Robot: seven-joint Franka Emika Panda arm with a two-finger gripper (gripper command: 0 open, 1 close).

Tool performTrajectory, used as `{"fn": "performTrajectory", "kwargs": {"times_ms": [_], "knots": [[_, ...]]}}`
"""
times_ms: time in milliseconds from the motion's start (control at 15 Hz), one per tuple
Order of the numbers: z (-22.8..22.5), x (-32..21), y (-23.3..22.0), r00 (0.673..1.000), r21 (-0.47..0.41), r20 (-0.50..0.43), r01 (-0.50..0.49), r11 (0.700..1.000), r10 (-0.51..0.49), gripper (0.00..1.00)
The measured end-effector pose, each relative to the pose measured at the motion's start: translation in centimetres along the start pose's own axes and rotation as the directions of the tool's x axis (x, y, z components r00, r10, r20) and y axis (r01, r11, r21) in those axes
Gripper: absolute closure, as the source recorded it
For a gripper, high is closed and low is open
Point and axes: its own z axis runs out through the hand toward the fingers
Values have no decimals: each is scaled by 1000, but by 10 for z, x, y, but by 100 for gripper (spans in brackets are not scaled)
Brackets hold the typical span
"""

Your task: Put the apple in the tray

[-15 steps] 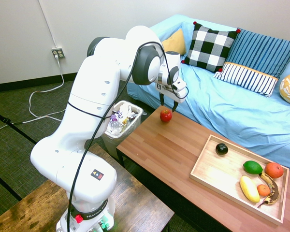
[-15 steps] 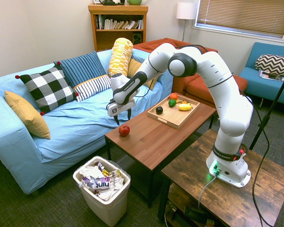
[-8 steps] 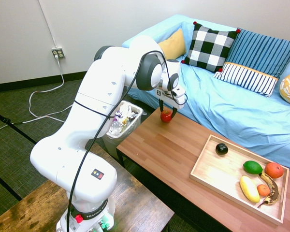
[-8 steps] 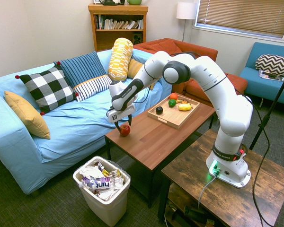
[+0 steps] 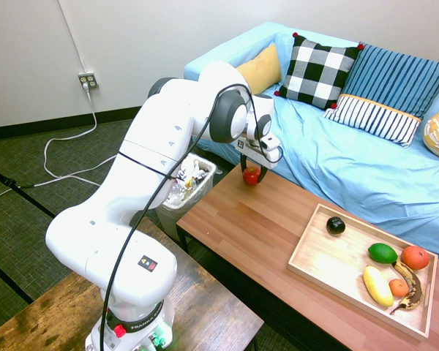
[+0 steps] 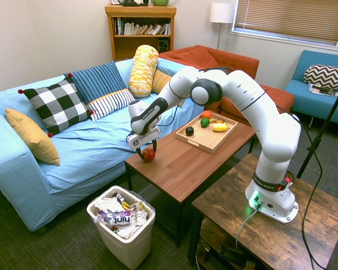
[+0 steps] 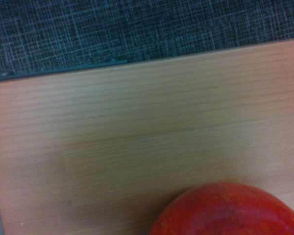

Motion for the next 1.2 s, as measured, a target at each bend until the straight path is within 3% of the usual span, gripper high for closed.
{"fn": "performTrajectory", "kwargs": {"times_ms": [333,600,867,1200], "knots": [[-12,5,1,1000,12,7,2,1000,-2,100],[-82,46,29,998,82,-45,-46,996,50,100],[-133,129,129,969,134,-106,-207,969,222,100],[-116,220,252,918,119,-87,-375,919,386,100]]}}
